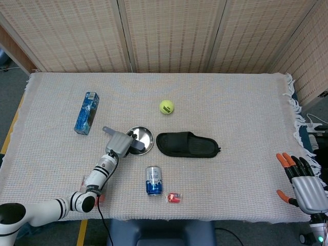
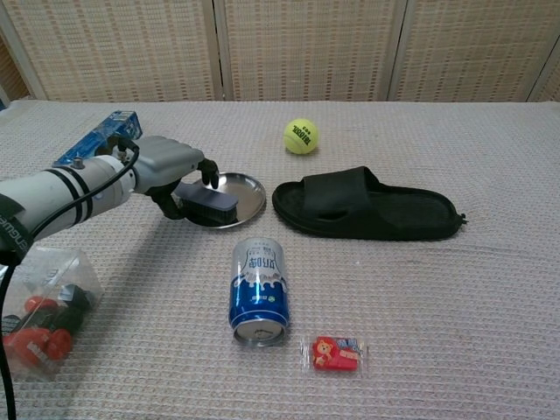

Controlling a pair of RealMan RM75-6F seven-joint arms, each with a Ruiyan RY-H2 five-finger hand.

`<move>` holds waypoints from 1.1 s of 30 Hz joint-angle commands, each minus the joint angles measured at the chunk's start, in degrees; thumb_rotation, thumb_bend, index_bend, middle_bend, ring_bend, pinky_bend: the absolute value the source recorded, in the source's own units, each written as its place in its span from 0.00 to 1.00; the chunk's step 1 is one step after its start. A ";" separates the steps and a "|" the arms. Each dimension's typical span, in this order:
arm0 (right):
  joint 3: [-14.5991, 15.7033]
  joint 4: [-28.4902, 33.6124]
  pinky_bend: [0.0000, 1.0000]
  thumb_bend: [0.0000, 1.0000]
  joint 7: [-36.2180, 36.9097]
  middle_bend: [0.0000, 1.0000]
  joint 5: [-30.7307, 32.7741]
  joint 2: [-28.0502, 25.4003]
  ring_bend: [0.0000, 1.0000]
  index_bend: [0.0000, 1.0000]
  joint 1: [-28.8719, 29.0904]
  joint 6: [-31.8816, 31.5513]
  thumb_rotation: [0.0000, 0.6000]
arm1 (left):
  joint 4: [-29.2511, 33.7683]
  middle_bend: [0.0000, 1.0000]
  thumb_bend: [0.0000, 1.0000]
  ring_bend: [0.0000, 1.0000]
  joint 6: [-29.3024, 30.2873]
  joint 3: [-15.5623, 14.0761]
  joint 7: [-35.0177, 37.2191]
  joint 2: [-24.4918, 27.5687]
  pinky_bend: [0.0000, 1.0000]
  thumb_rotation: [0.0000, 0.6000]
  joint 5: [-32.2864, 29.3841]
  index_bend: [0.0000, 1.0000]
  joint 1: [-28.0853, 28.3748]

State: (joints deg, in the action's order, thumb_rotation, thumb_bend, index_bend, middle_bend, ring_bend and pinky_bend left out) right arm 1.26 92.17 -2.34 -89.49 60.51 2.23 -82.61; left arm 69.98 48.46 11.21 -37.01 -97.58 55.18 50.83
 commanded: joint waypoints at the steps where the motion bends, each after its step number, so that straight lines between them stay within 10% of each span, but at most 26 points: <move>1: -0.02 0.03 0.00 0.12 -0.04 0.00 0.07 -0.02 0.00 0.00 -0.02 0.00 1.00 | -0.33 0.23 0.42 0.63 -0.33 -0.38 -0.14 -0.01 0.95 1.00 -0.38 0.26 0.24; 11: 0.11 0.41 0.00 0.11 -0.16 0.00 0.35 -0.26 0.00 0.00 0.13 0.68 1.00 | -1.31 0.25 0.42 0.63 -0.12 -1.44 -1.19 -0.39 0.95 1.00 -1.42 0.29 1.04; 33: 0.20 -0.24 0.00 0.12 -0.38 0.00 -0.61 0.80 0.00 0.00 0.94 1.51 1.00 | -0.15 0.63 0.48 0.64 8.08 -2.69 -3.28 -1.01 0.97 1.00 2.70 0.53 -0.58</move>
State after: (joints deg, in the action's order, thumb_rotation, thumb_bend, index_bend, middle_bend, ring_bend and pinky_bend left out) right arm 1.57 92.11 -2.75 -90.07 61.12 3.03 -81.21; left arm 69.44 55.96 8.45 -39.70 -98.47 57.98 50.44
